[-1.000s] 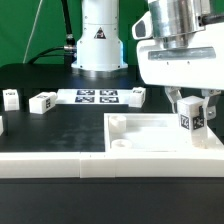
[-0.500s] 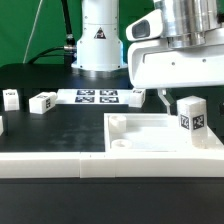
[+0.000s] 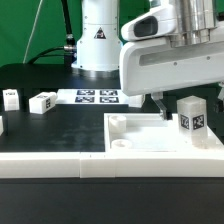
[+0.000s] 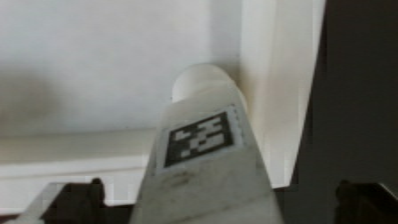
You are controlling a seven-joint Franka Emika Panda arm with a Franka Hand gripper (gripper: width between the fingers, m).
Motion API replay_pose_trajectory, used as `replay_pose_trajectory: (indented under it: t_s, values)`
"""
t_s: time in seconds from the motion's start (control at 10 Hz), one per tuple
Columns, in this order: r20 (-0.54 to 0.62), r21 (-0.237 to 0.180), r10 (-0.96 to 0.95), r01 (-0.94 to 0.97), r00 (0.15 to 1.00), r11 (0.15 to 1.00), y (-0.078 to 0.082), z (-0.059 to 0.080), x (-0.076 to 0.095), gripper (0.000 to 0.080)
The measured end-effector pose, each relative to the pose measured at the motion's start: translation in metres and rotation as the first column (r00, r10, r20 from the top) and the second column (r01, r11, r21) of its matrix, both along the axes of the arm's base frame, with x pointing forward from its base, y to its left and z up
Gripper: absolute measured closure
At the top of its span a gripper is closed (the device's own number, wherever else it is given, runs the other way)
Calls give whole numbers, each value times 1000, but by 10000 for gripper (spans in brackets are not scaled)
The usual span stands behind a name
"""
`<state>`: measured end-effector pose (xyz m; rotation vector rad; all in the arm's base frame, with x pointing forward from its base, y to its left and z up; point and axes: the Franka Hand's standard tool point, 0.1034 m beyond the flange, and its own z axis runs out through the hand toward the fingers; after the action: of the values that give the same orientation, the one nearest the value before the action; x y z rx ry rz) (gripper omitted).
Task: Assemble one leg
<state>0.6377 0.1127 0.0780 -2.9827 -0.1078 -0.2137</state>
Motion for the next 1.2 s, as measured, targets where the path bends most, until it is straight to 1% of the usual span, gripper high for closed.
replay_pose_trajectory:
  t_s: [0.1, 0.2, 0.3, 0.4, 0.5, 0.6, 0.7, 0.9, 1.0, 1.1, 1.2]
  values:
    - [21, -34, 147, -147, 989, 989, 0, -1, 0, 151]
    - [27, -43, 202, -201, 979, 979, 0, -2, -2, 151]
    - [26, -41, 191, -190, 981, 981, 0, -2, -2, 151]
    - [26, -41, 192, -190, 981, 981, 0, -2, -2, 254]
    - [26, -41, 191, -190, 981, 981, 0, -2, -2, 424]
    - [26, -41, 192, -190, 981, 981, 0, -2, -2, 424]
    - [25, -39, 182, -181, 983, 983, 0, -2, -2, 509]
    - [15, -26, 97, -96, 995, 995, 1, -2, -2, 509]
    - [2, -9, -15, 15, 1000, 1000, 2, -2, -1, 509]
    - [-23, 8, -181, 182, 983, 983, 1, -3, -2, 509]
    - [-46, 21, -317, 319, 947, 948, 1, -3, -1, 509]
